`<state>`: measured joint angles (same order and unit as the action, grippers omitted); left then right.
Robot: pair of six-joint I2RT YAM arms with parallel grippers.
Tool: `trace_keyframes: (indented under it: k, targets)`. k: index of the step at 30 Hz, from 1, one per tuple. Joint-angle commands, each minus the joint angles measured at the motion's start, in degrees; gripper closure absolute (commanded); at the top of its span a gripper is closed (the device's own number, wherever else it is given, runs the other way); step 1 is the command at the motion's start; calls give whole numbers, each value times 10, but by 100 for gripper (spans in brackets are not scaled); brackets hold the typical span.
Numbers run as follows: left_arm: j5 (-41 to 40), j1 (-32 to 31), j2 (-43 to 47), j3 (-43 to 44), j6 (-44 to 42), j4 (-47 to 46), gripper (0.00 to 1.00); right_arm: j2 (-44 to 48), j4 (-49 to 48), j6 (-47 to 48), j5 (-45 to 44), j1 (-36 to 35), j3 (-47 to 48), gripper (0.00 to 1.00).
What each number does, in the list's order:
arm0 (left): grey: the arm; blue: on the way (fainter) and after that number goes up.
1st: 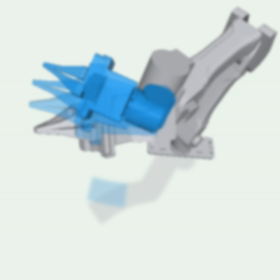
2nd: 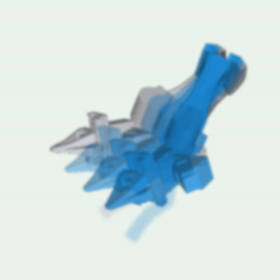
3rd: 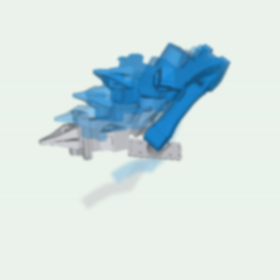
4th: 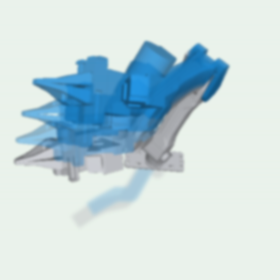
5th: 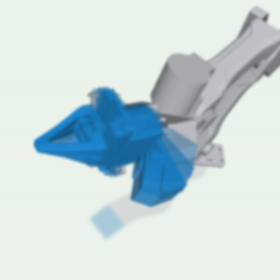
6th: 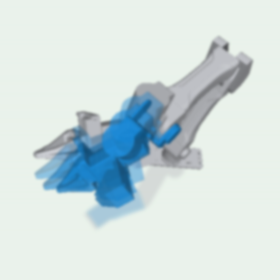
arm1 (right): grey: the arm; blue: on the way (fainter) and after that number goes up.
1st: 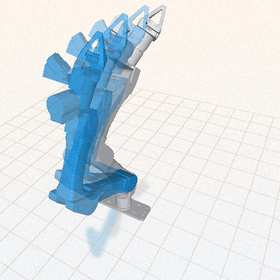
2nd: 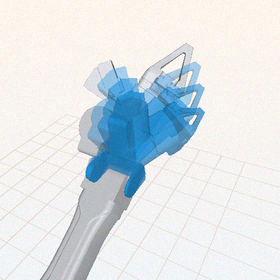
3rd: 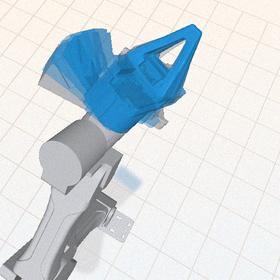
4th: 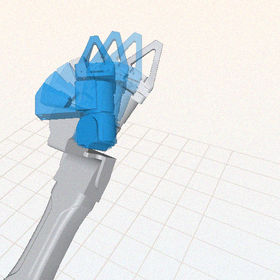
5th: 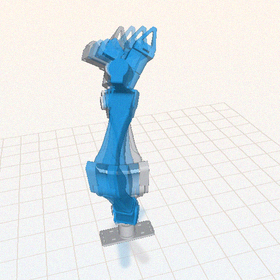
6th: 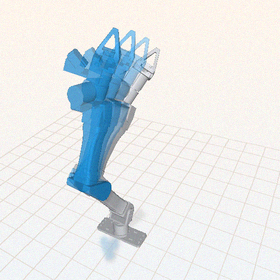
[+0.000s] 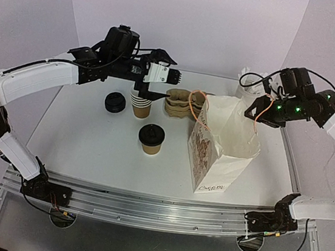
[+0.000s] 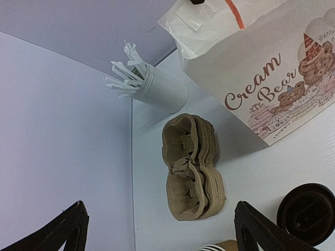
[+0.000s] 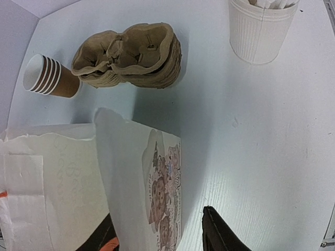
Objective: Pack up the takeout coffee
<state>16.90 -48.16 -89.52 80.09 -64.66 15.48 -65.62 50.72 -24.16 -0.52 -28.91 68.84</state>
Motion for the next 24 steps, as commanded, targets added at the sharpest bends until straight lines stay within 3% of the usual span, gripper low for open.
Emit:
trace_keyframes:
  k: [1,10,19,24]
  targets:
    - [-13,3,40,6,14,1,3,26,15,-3,26,-1,21,49]
    - [106,-15,68,-5,-39,-26,6,29,5,-65,163,-1,-4,46]
    - [181,-30,38,-27,-329,-41,15,54,3,-99,145,-1,-25,46]
    - [172,-34,16,-30,-364,-152,19,62,2,-97,133,-1,-29,47]
